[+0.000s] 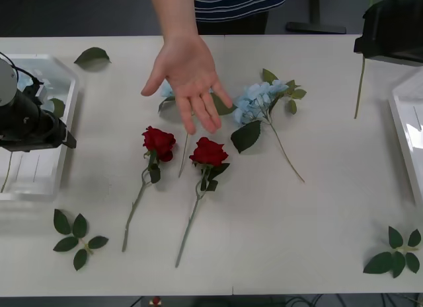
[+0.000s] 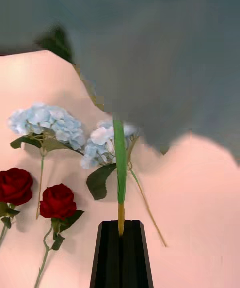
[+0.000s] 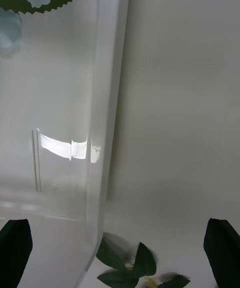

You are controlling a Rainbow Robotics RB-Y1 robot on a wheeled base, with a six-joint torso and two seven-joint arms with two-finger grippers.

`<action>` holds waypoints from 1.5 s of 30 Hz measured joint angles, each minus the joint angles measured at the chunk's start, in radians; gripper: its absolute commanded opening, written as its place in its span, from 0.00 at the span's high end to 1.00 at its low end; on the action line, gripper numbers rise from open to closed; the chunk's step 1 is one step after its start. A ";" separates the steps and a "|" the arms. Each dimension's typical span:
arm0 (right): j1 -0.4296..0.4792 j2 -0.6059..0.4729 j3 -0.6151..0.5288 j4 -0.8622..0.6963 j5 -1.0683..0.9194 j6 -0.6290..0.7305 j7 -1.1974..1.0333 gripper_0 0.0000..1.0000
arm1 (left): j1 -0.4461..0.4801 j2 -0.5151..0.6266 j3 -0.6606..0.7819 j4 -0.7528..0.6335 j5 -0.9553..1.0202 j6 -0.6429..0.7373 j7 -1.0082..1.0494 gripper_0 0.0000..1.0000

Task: Place the red flowers into the right box and the blue flowers into the left box. If a person shows an open palm, hand one flower to the person first, then continue sorting.

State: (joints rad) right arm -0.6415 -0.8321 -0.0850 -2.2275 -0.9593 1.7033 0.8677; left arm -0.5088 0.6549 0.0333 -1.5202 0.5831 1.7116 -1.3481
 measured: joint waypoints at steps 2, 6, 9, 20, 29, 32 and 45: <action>0.000 -0.011 0.001 -0.028 0.005 -0.032 0.000 1.00 | 0.000 0.000 0.000 0.000 0.000 0.000 0.000 0.00; 0.000 -0.012 0.029 -0.052 0.077 -0.183 0.000 1.00 | 0.000 0.000 0.000 0.000 0.000 0.000 0.000 0.00; 0.000 -0.010 0.074 -0.053 0.206 -0.365 0.000 1.00 | 0.000 0.000 0.000 0.000 0.000 0.000 0.000 0.00; -0.061 0.043 0.347 0.085 0.631 -0.685 0.000 1.00 | 0.000 0.000 0.000 0.000 -0.001 0.002 0.000 0.00; -0.262 0.224 0.411 0.447 0.719 -0.739 0.000 1.00 | 0.000 0.000 0.000 -0.001 -0.001 0.002 0.000 0.00; -0.291 0.263 0.411 0.514 0.761 -0.765 0.000 1.00 | 0.000 0.000 0.000 -0.001 -0.001 0.003 0.000 0.00; -0.304 0.288 0.439 0.573 0.802 -0.798 0.000 1.00 | 0.000 0.000 0.000 -0.001 -0.001 0.012 0.000 0.00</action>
State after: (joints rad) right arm -0.9458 -0.5437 0.3544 -1.6548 -0.1574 0.9055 0.8678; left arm -0.5090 0.6549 0.0333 -1.5208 0.5819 1.7235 -1.3484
